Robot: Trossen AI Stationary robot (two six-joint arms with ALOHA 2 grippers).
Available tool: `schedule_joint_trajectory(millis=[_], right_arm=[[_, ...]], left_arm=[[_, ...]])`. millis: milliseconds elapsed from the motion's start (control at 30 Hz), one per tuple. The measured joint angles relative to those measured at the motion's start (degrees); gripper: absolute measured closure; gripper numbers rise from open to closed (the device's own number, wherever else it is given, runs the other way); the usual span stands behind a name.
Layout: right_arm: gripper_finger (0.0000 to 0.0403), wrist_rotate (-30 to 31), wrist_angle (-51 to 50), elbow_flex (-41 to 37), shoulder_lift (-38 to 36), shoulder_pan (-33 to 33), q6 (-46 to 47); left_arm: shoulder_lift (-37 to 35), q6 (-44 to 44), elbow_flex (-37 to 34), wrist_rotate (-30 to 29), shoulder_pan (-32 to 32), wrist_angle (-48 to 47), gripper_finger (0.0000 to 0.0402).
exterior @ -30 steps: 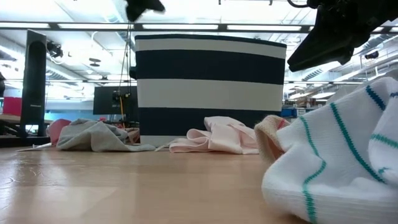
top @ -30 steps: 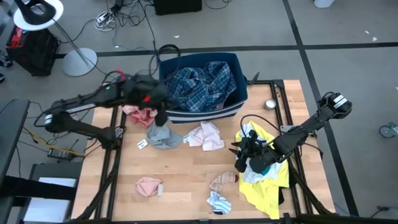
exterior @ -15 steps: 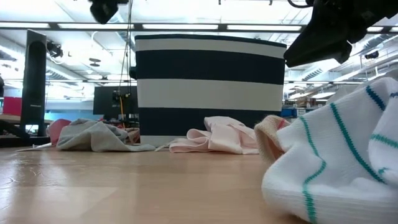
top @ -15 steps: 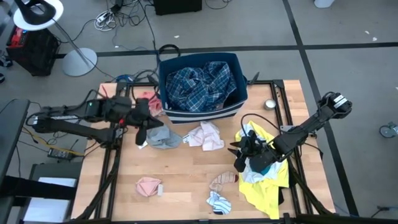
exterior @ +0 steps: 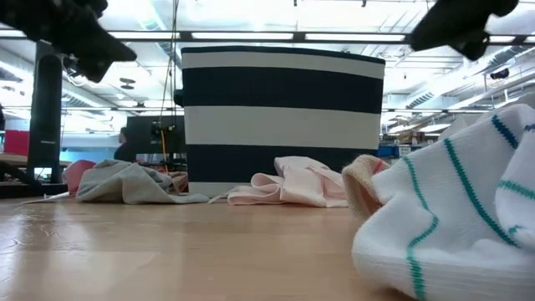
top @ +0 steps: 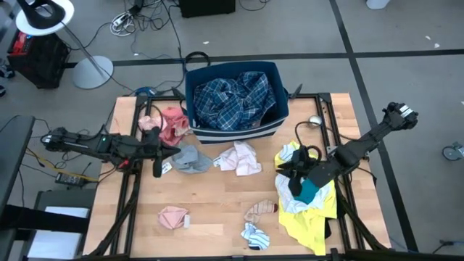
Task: Sort clothes
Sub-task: Put the white underwear into the blue bin
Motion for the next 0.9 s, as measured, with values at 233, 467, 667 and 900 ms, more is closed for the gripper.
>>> schedule_joint_trajectory(millis=[233,467,667,900], right_arm=[[0.0362,-7.6,-17.12,7.16,-0.36,0.0,8.72],[0.039,-14.0,-23.75,8.0,-0.34,0.8,16.26],[0.0398,-14.17,-27.38,8.0,-0.34,3.53,21.57],[0.0386,-14.17,-32.25,8.0,-0.34,3.93,23.31]], left_arm=[[-4.89,3.27,-2.19,-8.52,-1.02,-5.78,0.0401],[-4.98,-0.06,-4.96,-8.33,-1.01,-7.21,0.0401],[-4.98,-1.27,-7.53,-8.19,-1.01,-6.17,0.0401],[-4.92,-1.91,-9.35,-6.39,-1.01,-0.01,0.0401]])
